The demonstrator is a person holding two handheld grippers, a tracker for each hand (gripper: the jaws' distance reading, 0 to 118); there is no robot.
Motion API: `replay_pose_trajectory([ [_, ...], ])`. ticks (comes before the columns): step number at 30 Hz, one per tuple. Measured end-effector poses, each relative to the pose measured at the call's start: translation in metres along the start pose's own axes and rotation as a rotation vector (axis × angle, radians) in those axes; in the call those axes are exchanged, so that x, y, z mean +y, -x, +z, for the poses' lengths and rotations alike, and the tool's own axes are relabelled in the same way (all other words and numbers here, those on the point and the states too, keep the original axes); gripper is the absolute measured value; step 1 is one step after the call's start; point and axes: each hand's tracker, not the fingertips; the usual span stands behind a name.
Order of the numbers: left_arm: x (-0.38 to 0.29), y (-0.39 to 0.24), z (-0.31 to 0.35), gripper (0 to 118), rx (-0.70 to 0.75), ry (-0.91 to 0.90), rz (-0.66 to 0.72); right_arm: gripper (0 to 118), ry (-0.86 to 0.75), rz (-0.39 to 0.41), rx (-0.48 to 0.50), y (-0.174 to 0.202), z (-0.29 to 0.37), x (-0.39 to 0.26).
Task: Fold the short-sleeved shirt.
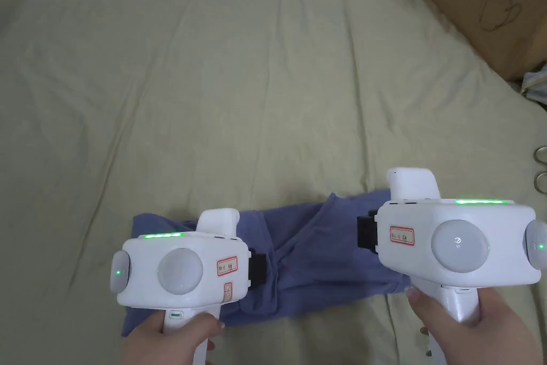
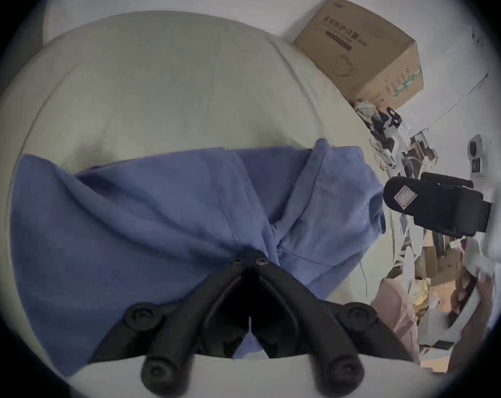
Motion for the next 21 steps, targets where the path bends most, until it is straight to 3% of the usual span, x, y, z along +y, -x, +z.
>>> replay_pose_trajectory([
  [5,0.005,0.037,0.04,0,-0.108,-0.051,0.107,1,-0.001,0.009,0.0,0.001,0.001,0.0],
  [11,-0.008,0.132,0.115,4,-0.255,-0.212,0.333,1,0.006,0.019,-0.004,0.004,-0.001,0.002],
  [12,-0.01,0.148,0.121,14,-0.254,-0.212,0.353,1,0.008,0.021,-0.002,0.005,-0.002,0.002],
  [15,-0.02,0.179,0.123,96,-0.272,-0.213,0.399,1,0.012,0.032,0.001,0.008,-0.002,0.003],
  [16,-0.022,0.187,0.119,113,-0.29,-0.202,0.43,1,0.014,0.035,0.001,0.009,-0.002,0.003],
  [17,-0.024,0.196,0.113,118,-0.321,-0.181,0.463,1,0.017,0.037,0.001,0.009,-0.002,0.003],
  [21,-0.027,0.206,0.079,118,-0.466,-0.159,0.526,1,0.026,0.039,-0.007,0.01,-0.004,0.002],
])
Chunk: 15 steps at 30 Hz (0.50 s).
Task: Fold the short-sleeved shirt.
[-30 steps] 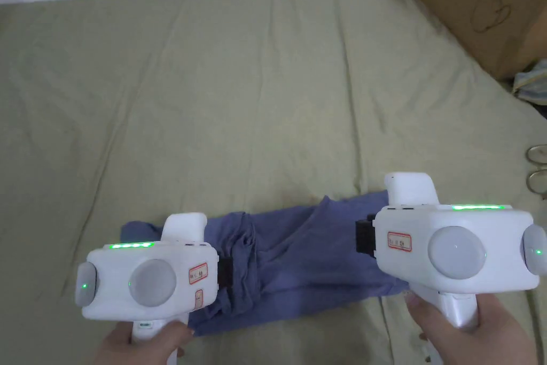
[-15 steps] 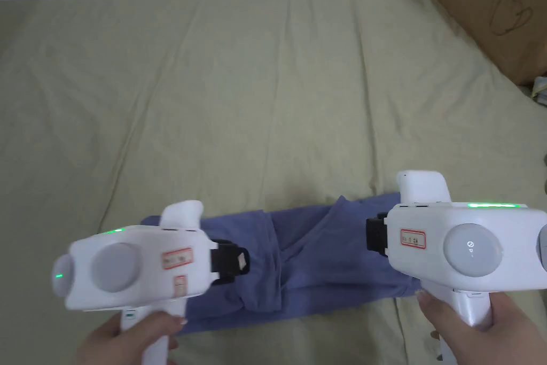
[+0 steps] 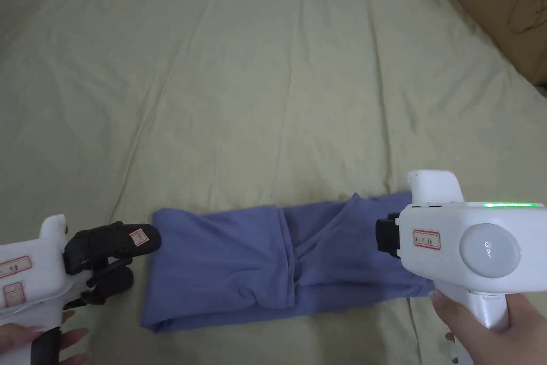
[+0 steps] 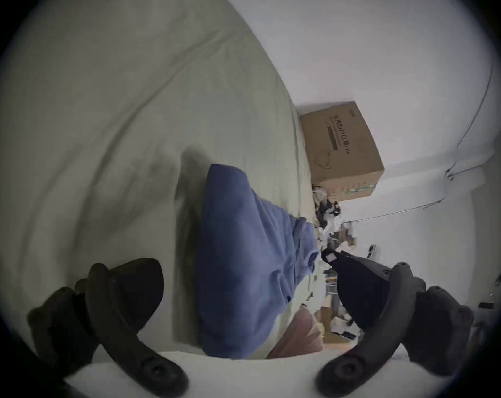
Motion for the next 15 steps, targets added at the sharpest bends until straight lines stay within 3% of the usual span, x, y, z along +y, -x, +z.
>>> replay_pose_trajectory([
  [7,0.007,0.009,-0.069,117,-0.25,0.139,0.104,1,0.023,-0.002,-0.017,-0.003,-0.003,-0.004],
  [8,0.006,0.01,-0.074,109,-0.223,0.132,0.089,1,0.027,-0.005,-0.016,-0.004,-0.004,-0.004],
  [9,0.005,0.012,-0.073,84,-0.202,0.132,0.073,1,0.03,-0.007,-0.015,-0.004,-0.005,-0.004],
  [10,0.005,0.015,-0.074,22,-0.123,0.132,0.06,1,0.032,-0.009,-0.014,-0.004,-0.005,-0.005],
  [11,0.001,0.02,-0.079,12,0.065,0.143,0.036,1,0.032,-0.012,-0.012,-0.004,-0.006,-0.005],
  [13,-0.004,0.023,-0.069,11,-0.11,0.093,0.112,1,0.033,-0.015,-0.006,-0.003,-0.007,-0.005],
  [15,-0.008,0.003,-0.065,11,0.035,0.099,0.019,1,0.033,-0.013,0.002,-0.001,-0.007,-0.004],
])
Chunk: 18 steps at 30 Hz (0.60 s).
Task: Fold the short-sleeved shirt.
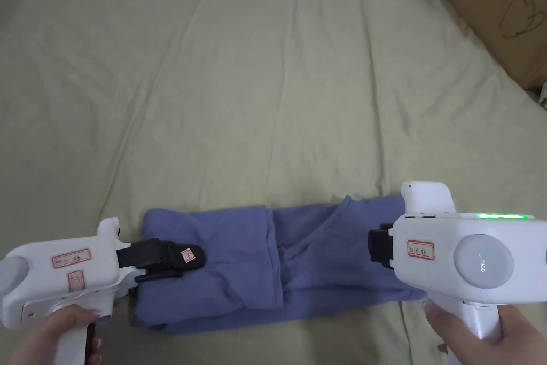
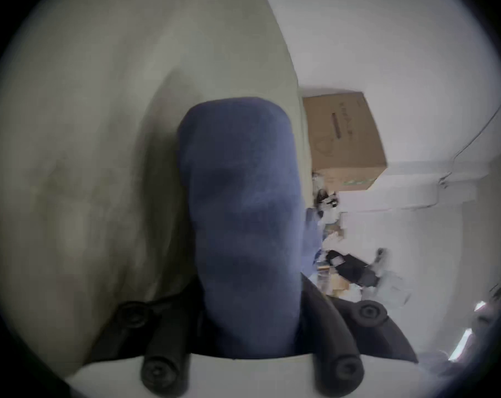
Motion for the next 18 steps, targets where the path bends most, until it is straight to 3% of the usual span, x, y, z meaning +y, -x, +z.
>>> replay_pose_trajectory([
  [7,-0.02,-0.084,0.054,11,0.444,-0.032,-0.304,1,-0.021,0.007,0.045,0.008,0.003,0.003],
  [12,-0.033,-0.112,0.085,11,0.948,-0.16,-0.549,1,-0.023,0.013,0.088,0.015,0.009,0.0],
  [14,-0.035,-0.116,0.081,11,1.002,-0.147,-0.593,1,-0.029,0.019,0.099,0.017,0.011,-0.001],
  [18,-0.04,-0.136,0.059,11,0.891,-0.158,-0.607,1,-0.034,0.011,0.116,0.015,0.013,-0.003],
])
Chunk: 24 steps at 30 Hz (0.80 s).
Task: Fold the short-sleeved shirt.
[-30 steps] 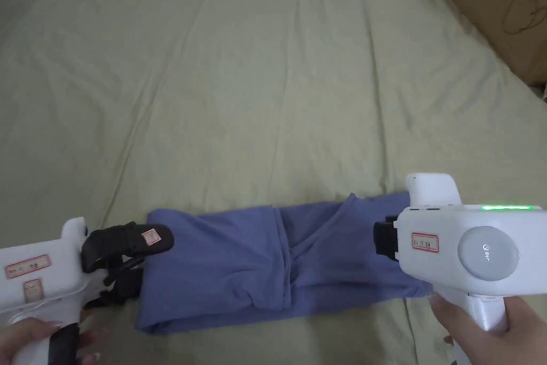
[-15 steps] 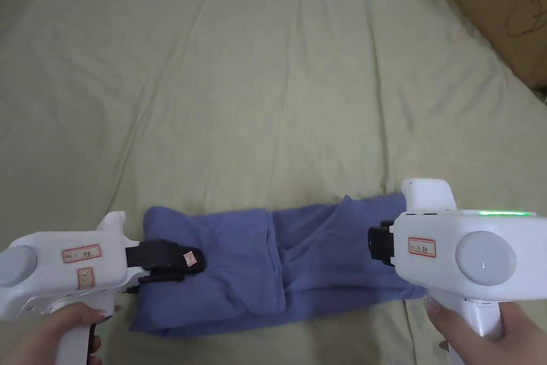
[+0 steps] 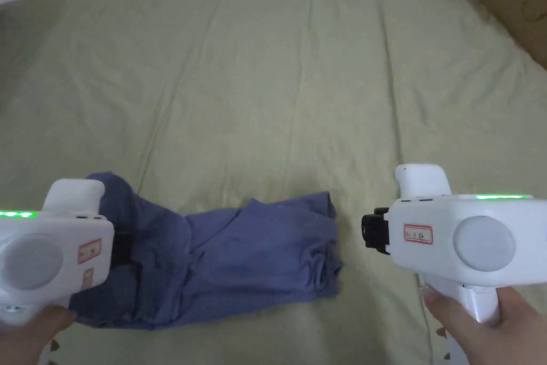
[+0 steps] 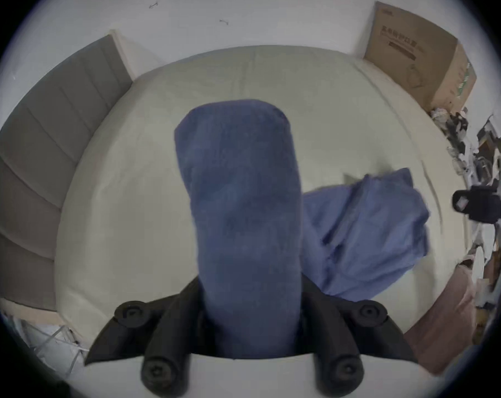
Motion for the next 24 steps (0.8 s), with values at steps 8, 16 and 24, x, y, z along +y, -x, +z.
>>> replay_pose_trajectory([
  [8,0.031,-0.085,-0.046,12,-0.41,0.152,0.142,1,-0.012,-0.032,-0.006,-0.018,0.003,-0.003],
  [16,0.034,-0.139,-0.097,109,-0.601,0.251,0.216,1,-0.008,-0.064,-0.008,-0.03,0.004,-0.005],
  [24,0.044,-0.125,-0.043,103,-0.651,0.099,0.221,1,-0.027,-0.105,0.014,-0.039,0.004,0.001],
])
